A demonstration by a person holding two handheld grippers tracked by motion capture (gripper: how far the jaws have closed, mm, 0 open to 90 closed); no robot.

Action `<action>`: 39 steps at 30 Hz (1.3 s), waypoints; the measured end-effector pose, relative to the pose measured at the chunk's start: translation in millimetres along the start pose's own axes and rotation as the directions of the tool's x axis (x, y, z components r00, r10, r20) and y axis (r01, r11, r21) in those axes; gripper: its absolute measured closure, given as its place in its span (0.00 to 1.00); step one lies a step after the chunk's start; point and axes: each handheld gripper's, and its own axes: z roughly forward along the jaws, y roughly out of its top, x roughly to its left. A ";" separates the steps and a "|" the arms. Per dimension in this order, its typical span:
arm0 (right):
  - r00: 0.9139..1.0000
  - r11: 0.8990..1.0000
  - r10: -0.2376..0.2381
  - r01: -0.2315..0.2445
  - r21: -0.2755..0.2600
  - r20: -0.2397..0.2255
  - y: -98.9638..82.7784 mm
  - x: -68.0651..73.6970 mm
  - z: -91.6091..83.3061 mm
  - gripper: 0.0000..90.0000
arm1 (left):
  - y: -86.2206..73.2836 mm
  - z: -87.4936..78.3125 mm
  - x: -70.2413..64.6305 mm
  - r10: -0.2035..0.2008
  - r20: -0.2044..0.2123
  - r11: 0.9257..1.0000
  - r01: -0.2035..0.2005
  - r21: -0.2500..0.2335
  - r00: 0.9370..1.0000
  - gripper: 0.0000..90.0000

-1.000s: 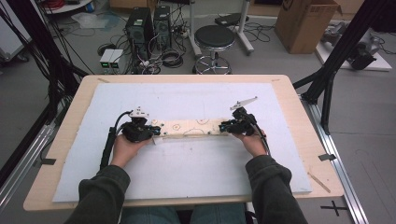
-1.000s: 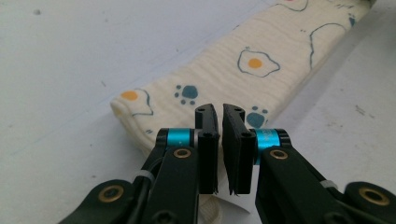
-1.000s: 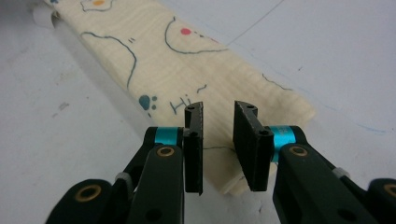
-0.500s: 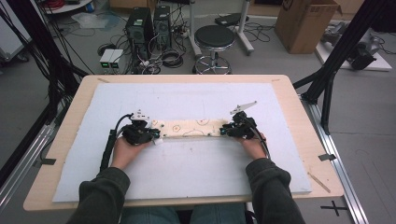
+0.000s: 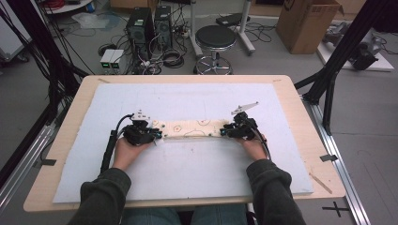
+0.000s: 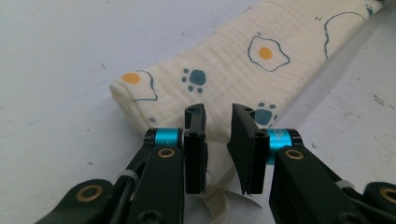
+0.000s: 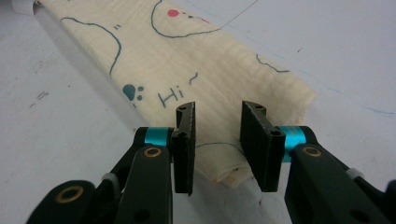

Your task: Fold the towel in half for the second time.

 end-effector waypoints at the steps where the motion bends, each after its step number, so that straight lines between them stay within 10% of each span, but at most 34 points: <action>1: 1.000 1.000 0.002 -0.002 0.000 -0.001 0.0 0.0 -0.1 0.72 | 0.2 -0.1 -0.3 -0.003 -0.001 1.000 0.003 0.001 1.000 0.83; 39: 0.996 0.988 0.082 -0.084 -0.127 -0.023 4.5 11.5 -24.1 0.31 | 10.0 -30.4 -10.1 -0.015 0.054 0.992 0.022 -0.128 0.998 0.49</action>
